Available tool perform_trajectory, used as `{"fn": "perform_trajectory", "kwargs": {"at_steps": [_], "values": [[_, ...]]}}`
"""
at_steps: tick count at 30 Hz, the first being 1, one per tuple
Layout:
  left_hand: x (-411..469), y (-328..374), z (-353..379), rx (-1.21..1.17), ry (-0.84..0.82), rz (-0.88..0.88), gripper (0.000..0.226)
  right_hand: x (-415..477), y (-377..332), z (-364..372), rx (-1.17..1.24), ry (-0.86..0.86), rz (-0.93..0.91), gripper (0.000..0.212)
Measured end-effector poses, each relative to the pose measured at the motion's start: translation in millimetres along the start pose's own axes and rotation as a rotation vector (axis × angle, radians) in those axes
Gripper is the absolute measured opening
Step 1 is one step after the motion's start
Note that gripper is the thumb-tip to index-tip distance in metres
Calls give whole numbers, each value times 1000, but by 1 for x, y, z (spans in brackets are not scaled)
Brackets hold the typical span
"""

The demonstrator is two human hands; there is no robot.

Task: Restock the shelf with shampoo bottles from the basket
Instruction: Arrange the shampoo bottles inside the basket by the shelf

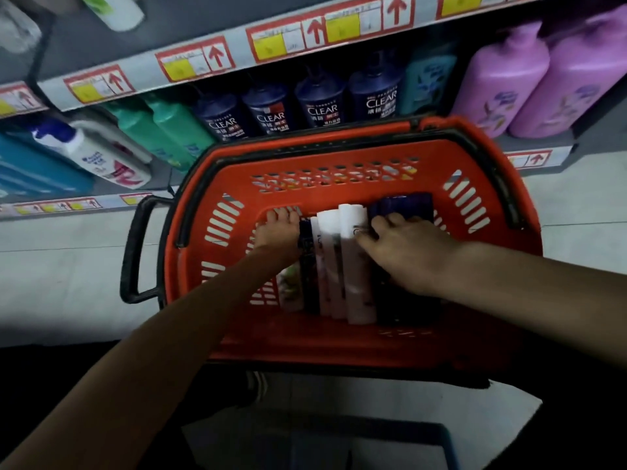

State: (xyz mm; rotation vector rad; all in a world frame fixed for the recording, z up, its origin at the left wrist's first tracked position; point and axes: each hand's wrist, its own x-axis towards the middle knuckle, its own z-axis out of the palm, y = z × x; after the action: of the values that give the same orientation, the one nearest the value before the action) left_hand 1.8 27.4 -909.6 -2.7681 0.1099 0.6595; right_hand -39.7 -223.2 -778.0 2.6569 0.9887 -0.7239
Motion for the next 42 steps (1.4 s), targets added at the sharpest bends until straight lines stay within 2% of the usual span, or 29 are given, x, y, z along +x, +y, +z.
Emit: {"fn": "perform_trajectory", "kwargs": {"at_steps": [5,8,14,17,20,21,24,25,28,31,33,36,39,42], "values": [[-4,4,-4,30,90,-35,61,0,6,0,0,-16,6,70],[-12,6,-7,-19,159,-39,61,0,4,-3,3,-24,1,72],[-30,10,-14,-120,267,59,38,-2,-3,-4,1,-62,-23,68],[-42,10,-25,-236,136,83,48,-4,-7,-5,2,-82,-33,66],[-58,5,-35,-138,75,197,69,-4,-13,-10,2,-75,-44,64],[-63,4,-41,-122,50,234,65,-5,-15,-11,1,-73,-52,64],[-74,-11,-49,-185,-54,246,29,-4,-21,-15,7,-69,-63,65],[-78,-19,-50,-225,-66,207,25,-4,-22,-17,8,-64,-64,65],[-93,-45,-63,-331,-53,109,35,0,-26,-24,27,-29,-63,66],[-106,-67,-96,-413,13,92,50,3,-28,-34,108,-29,-50,74],[-114,-81,-127,-439,79,97,51,6,-29,-42,185,-7,-32,81],[-127,-99,-171,-514,187,127,42,8,-33,-56,317,79,-11,87],[-134,-114,-189,-748,267,125,32,12,-38,-69,515,170,-23,96],[-129,-111,-194,-979,273,96,30,21,-45,-74,625,240,8,88]]}}
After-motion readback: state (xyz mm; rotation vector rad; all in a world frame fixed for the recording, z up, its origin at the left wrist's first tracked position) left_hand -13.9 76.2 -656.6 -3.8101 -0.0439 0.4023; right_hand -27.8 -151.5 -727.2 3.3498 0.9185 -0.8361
